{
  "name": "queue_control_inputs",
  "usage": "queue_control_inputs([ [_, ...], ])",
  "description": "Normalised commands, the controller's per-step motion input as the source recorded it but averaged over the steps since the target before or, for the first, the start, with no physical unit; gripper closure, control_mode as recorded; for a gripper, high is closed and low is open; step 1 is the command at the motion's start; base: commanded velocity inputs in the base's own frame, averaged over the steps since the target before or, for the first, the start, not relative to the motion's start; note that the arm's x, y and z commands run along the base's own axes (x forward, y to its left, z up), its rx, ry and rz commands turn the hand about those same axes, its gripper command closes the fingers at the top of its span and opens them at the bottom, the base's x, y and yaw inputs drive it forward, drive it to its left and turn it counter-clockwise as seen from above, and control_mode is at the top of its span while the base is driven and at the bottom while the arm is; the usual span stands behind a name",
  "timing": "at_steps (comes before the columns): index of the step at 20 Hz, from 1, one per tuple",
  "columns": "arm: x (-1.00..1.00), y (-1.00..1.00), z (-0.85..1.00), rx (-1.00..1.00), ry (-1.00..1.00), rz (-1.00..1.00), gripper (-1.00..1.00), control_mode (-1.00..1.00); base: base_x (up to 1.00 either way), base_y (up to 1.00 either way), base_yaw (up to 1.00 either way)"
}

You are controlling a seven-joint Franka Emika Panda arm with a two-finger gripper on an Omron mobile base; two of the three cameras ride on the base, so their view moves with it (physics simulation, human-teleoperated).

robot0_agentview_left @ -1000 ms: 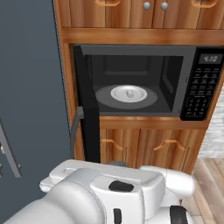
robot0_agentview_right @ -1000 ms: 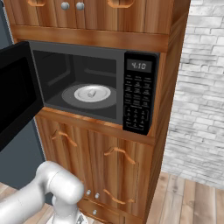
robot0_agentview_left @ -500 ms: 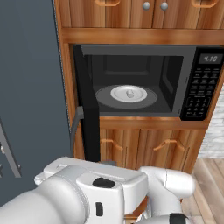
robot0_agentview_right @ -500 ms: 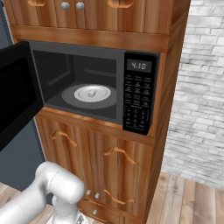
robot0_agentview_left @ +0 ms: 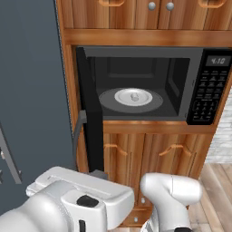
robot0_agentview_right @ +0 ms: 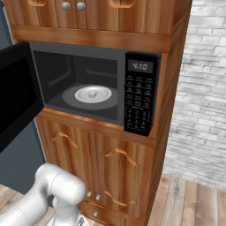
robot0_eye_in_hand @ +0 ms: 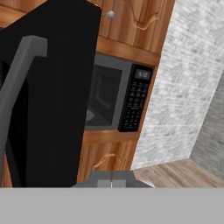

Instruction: Pick the marshmallow from the counter and place it in the microwave. Then turn on the microwave.

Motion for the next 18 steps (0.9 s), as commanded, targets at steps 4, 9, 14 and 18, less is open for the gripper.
queue_control_inputs([
  [4, 0.14, 0.21, -0.16, 0.0, -0.03, -0.04, 1.0, -1.0, 0.0, 0.0, 0.0],
  [9, 0.2, 0.25, -0.2, 0.0, -0.02, -0.05, 1.0, -1.0, 0.0, 0.0, 0.0],
  [14, 0.2, 0.25, -0.2, 0.0, -0.02, -0.05, 1.0, -1.0, 0.0, 0.0, 0.0],
  [18, 0.2, 0.22, -0.15, 0.0, -0.02, -0.05, 1.0, -1.0, 0.0, 0.0, 0.0],
])
